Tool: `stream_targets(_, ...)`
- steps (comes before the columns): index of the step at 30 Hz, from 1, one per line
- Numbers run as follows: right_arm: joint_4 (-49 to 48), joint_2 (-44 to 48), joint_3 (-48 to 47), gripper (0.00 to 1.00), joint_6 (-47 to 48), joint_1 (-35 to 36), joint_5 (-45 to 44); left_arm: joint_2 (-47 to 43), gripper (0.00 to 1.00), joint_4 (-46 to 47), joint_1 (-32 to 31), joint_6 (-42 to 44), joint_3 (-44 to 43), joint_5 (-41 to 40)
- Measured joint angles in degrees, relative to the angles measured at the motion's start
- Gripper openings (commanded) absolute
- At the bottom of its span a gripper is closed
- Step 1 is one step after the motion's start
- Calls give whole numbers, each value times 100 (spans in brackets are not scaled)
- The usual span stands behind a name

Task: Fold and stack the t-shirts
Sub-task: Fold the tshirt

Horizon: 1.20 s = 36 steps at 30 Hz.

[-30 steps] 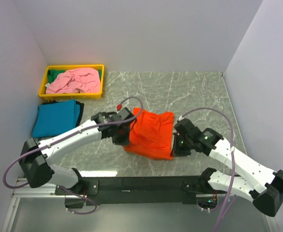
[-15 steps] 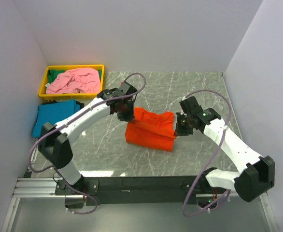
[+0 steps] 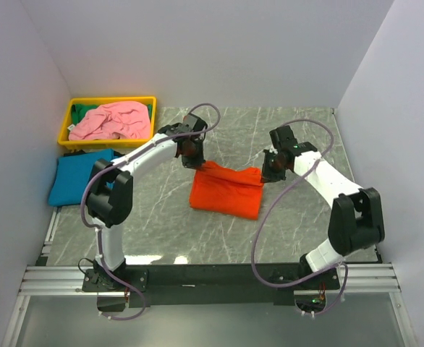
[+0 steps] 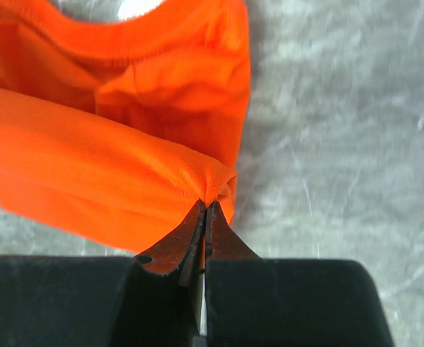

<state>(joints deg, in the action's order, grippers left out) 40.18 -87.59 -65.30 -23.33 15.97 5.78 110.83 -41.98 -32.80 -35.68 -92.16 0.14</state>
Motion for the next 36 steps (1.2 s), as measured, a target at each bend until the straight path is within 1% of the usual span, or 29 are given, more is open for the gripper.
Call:
stream_targets(2,-195,-232,-39,4,46,-26,9,90,1,164,76,-24,0,-2)
stream_targets(5,-420,-527,-59,9,83,-50,9,225,6,420,173,-76,2,-2)
stream_targets(6,-507,-614,-61,12,92,-52,7,258,12,487,190,-79,2,-2)
stream_targets(8,-638,-743,-61,18,105,-68,-7,348,18,634,225,-94,2,-4)
stream_targets(9,-686,-780,-61,22,109,-79,-26,393,26,702,238,-96,4,-11)
stream_targets(11,-765,-791,-61,27,131,-111,-103,455,32,802,251,-94,7,-57)
stream_targets(12,-804,-782,-61,30,133,-125,-136,463,39,837,260,-96,9,-96)
stream_targets(13,-848,-778,-61,32,144,-138,-184,463,44,844,262,-103,9,-146)
stream_targets(14,-881,-767,-61,32,155,-149,-227,461,51,857,269,-98,9,-190)
stream_targets(15,-916,-730,-59,34,175,-153,-282,446,67,881,273,-98,9,-256)
stream_targets(18,-1073,-402,-11,34,240,-160,-321,280,82,977,278,-155,205,-490)
stream_targets(20,-1322,61,116,34,330,-162,-146,-20,83,1067,282,-181,520,-584)
stream_targets(23,-1875,763,426,34,446,-164,459,-767,78,1329,271,-186,1185,-577)
stream_targets(24,-2120,938,562,34,474,-166,763,-1023,70,1464,258,-177,1405,-511)
stream_targets(25,-2354,1045,702,34,492,-166,1064,-1292,65,1661,240,-177,1659,-393)
stream_targets(26,-2588,1086,848,33,503,-166,1366,-1545,61,1937,212,-168,1930,-275)
stream_targets(27,-2771,1078,973,33,507,-166,1611,-1759,53,2184,168,-149,2181,-105)
stream_targets(28,-2992,1012,1134,33,507,-166,1937,-1867,52,2374,127,-151,2345,52)
stream_targets(29,-3163,909,1292,33,507,-164,2223,-1915,49,2590,79,-122,2485,225)
stream_targets(30,-3316,769,1432,33,505,-164,2496,-1888,42,2780,35,-103,2575,407)
stream_targets(33,-3462,221,1613,32,520,-166,3126,-1493,33,3250,-55,-96,2623,894)
stream_targets(36,-3563,-387,1569,31,568,-166,3467,-960,31,3648,-61,-98,2610,1200)
